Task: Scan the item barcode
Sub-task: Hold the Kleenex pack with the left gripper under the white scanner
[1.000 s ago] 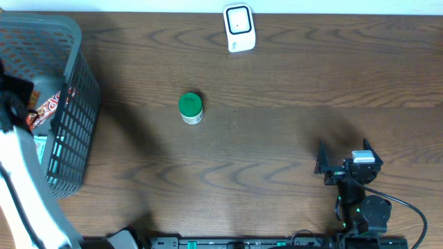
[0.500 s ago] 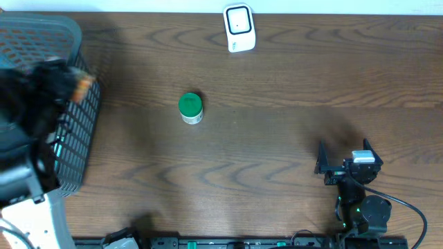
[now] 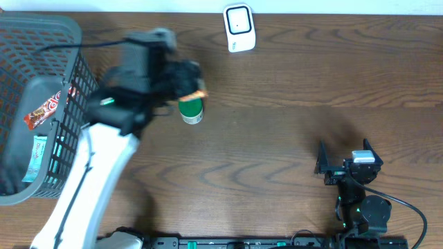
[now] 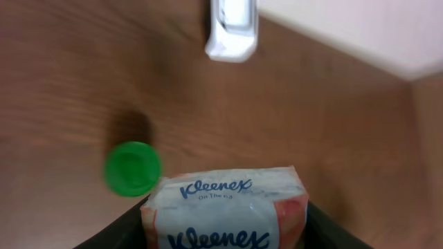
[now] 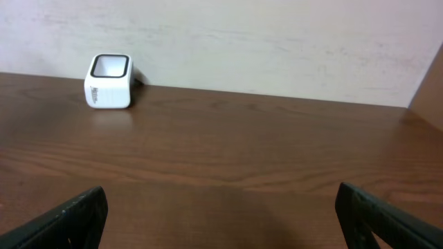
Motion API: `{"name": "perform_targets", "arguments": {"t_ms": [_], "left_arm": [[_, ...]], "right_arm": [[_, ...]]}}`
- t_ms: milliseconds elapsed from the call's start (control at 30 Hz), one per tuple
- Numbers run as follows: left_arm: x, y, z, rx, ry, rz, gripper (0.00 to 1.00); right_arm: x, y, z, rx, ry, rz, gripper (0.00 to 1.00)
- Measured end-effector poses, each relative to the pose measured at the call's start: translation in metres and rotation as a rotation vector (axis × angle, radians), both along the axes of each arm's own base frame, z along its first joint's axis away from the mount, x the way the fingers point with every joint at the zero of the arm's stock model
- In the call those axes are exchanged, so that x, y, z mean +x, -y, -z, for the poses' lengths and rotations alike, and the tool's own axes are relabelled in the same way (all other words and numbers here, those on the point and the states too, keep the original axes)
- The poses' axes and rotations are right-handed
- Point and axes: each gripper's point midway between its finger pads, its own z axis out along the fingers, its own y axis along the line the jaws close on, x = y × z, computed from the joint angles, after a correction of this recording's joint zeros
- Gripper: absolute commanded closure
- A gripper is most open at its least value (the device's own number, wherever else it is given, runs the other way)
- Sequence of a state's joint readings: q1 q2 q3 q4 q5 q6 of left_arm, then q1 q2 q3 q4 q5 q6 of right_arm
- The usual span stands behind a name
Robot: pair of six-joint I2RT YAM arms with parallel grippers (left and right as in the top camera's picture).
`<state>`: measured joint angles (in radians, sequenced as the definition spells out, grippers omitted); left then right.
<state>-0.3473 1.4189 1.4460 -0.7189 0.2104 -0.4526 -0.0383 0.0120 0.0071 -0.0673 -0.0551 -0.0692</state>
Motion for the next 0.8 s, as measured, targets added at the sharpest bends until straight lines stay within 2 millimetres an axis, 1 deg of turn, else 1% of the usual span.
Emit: {"name": "perform_targets", "arguments": {"t_ms": [67, 100, 233, 300, 333, 400, 500, 600, 700, 800], "left_arm": [[0.000, 0.030, 0.021, 0.061, -0.012, 0.107, 0.44], [-0.001, 0.041, 0.030, 0.085, -0.018, 0.150, 0.44], [-0.010, 0.095, 0.070, 0.196, -0.018, 0.365, 0.44], [-0.016, 0.114, 0.088, 0.236, -0.019, 0.450, 0.43], [-0.019, 0.125, 0.099, 0.261, -0.017, 0.497, 0.41], [-0.024, 0.140, 0.122, 0.312, -0.024, 0.577, 0.40], [-0.028, 0.152, 0.155, 0.385, -0.047, 0.657, 0.40], [-0.027, 0.156, 0.184, 0.431, -0.072, 0.702, 0.40], [-0.022, 0.157, 0.207, 0.462, -0.082, 0.723, 0.40], [-0.019, 0.158, 0.221, 0.477, -0.088, 0.736, 0.36]], "right_arm": [[0.000, 0.000, 0.000, 0.000, 0.000, 0.000, 0.01], [0.000, 0.000, 0.000, 0.000, 0.000, 0.000, 0.01], [0.000, 0.000, 0.000, 0.000, 0.000, 0.000, 0.01], [0.000, 0.000, 0.000, 0.000, 0.000, 0.000, 0.01], [0.000, 0.000, 0.000, 0.000, 0.000, 0.000, 0.01], [0.000, 0.000, 0.000, 0.000, 0.000, 0.000, 0.01], [0.000, 0.000, 0.000, 0.000, 0.000, 0.000, 0.01], [0.000, 0.000, 0.000, 0.000, 0.000, 0.000, 0.01], [0.000, 0.000, 0.000, 0.000, 0.000, 0.000, 0.01], [0.000, 0.000, 0.000, 0.000, 0.000, 0.000, 0.01]]}}
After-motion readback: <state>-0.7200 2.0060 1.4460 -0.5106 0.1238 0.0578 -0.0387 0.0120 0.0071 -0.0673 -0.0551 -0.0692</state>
